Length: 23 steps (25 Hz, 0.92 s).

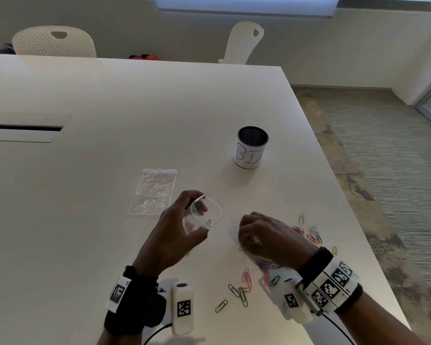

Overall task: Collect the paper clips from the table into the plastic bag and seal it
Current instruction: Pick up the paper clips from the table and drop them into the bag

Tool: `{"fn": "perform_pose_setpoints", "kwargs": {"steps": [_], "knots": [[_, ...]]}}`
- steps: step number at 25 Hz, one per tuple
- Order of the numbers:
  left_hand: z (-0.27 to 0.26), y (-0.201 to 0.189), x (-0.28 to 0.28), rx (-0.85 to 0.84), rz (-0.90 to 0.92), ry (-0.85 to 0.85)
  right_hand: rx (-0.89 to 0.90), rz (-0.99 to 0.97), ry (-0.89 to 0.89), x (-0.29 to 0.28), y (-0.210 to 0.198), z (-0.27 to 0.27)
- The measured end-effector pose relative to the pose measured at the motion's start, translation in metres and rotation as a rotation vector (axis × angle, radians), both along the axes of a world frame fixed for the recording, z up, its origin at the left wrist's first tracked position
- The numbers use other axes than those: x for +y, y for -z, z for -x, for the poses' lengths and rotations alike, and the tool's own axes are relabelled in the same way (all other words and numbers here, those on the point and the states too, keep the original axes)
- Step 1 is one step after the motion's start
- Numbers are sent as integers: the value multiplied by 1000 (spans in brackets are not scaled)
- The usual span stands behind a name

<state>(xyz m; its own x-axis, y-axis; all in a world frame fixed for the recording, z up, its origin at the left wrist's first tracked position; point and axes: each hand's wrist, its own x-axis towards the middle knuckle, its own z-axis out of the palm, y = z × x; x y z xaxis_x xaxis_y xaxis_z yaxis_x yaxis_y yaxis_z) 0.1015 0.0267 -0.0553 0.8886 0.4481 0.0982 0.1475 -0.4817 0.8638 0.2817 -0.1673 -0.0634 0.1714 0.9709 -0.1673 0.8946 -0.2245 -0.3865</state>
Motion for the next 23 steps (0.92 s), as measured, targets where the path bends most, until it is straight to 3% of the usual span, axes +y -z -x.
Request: {"fn": "perform_pose_setpoints", "kwargs": {"steps": [8, 15, 20, 23], "knots": [[-1, -2, -2, 3, 3, 2, -70, 145, 240, -13, -11, -9], [0, -2, -2, 2, -1, 2, 42, 23, 249, -5, -2, 5], [2, -2, -1, 2, -17, 2, -75, 156, 136, -8, -8, 8], [1, -1, -1, 4, -16, -2, -54, 94, 117, -7, -4, 14]]}}
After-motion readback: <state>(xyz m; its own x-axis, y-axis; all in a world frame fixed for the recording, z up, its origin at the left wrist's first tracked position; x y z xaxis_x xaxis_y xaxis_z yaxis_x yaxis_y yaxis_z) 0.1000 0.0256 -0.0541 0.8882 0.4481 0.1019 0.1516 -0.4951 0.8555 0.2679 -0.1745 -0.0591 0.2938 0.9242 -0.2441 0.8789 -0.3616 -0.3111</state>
